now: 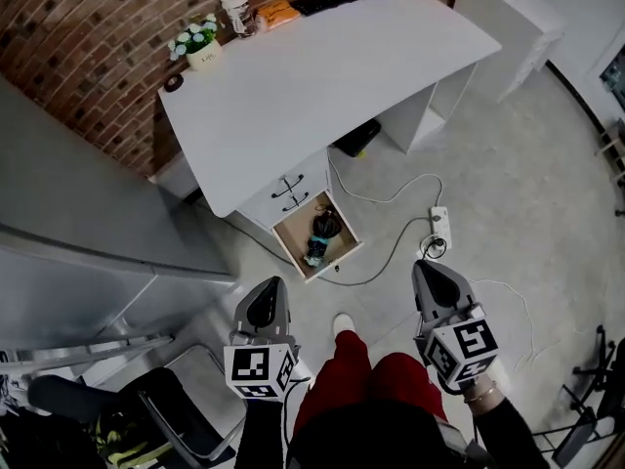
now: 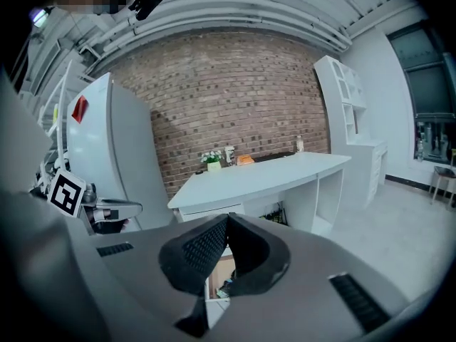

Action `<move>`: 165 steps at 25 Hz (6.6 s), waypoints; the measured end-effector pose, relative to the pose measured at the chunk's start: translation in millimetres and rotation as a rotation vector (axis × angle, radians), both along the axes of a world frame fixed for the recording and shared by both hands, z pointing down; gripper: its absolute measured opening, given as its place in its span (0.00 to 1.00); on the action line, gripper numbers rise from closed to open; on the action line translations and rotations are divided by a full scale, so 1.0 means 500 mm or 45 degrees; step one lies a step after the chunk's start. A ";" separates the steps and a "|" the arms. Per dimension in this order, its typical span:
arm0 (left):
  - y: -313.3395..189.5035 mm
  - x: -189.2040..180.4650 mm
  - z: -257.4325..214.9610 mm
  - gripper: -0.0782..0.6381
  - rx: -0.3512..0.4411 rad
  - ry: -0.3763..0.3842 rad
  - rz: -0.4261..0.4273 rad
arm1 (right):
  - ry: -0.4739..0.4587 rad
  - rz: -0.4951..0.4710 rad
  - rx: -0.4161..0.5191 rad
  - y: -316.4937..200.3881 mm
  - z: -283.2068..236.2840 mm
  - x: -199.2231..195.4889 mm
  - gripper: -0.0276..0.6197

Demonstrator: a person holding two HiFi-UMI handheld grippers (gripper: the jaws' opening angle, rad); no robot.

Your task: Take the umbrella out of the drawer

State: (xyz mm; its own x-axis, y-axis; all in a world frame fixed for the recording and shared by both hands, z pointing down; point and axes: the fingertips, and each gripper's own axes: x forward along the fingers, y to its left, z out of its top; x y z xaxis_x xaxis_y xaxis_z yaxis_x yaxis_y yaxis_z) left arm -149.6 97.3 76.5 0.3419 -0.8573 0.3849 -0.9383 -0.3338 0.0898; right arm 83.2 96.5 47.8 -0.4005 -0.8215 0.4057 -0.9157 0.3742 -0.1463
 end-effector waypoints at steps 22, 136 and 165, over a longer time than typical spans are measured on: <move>-0.240 0.048 0.509 0.17 -0.244 -0.113 0.017 | 0.049 0.065 -0.196 -0.219 0.459 0.091 0.04; -0.411 0.138 1.084 0.44 -0.220 -0.332 0.274 | -0.100 -0.225 -0.103 -0.450 1.050 -0.103 0.04; -0.314 0.050 0.773 0.44 0.161 -0.123 0.045 | -0.173 -0.227 0.138 -0.385 0.865 -0.087 0.04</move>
